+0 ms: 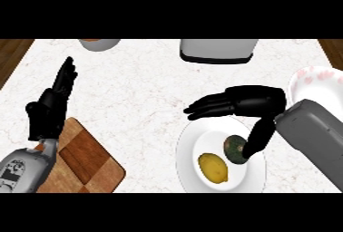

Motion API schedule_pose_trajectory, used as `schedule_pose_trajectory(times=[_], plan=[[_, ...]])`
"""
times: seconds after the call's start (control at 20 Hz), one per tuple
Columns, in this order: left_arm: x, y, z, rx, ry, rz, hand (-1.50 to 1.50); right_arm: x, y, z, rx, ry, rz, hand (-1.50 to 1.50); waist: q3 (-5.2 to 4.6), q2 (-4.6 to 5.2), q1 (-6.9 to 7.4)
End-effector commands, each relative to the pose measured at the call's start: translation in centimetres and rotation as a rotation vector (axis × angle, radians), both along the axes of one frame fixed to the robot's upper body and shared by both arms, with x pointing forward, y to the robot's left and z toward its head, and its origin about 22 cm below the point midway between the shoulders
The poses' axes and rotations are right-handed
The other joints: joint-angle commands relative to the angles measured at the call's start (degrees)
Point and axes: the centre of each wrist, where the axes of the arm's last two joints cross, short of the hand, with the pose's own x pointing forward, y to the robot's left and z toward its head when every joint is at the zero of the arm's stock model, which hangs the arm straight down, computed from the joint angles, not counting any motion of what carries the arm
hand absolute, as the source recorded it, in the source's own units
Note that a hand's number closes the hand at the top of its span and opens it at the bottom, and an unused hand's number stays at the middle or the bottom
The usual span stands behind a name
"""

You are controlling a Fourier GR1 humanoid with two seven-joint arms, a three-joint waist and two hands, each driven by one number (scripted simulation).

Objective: Pick the lemon from the plate and place it in the bowl

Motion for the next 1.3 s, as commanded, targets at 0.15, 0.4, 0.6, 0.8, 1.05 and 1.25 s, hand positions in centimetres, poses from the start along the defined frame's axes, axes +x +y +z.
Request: schedule_pose_trajectory(times=[0.15, 0.4, 0.6, 0.8, 1.05, 1.25], plan=[[-0.1, 0.7, -0.7, 0.002, 0.004, 0.021, 0.0, -2.3, 3.0, -3.6, -0.124, 0.032, 0.285, -1.5, -0.06, -0.25, -1.31], [0.0, 2.2, -0.1, 0.003, 0.005, 0.022, 0.0, -1.7, 4.1, -3.4, -0.256, -0.053, 0.282, -1.5, -0.1, -0.37, -1.5], [0.0, 1.1, 0.5, -0.011, 0.007, 0.01, 0.0, -3.0, 4.4, -5.6, -0.343, -0.118, 0.273, -1.5, -0.1, -0.52, -2.07], [-0.4, 1.5, -0.3, 0.009, 0.013, 0.028, 0.0, -2.1, 4.8, -6.3, -0.368, -0.1, 0.232, -1.5, -0.1, -0.52, -2.11], [-0.4, 1.5, 0.5, 0.005, 0.006, 0.034, 0.0, -3.8, 5.3, -10.9, -0.373, -0.122, 0.25, -1.5, -0.09, -0.53, -2.15], [-1.4, -0.4, -0.3, 0.016, -0.002, 0.026, 0.0, -3.1, 6.8, -10.7, -0.369, -0.093, 0.262, -1.5, -0.08, -0.55, -1.98]])
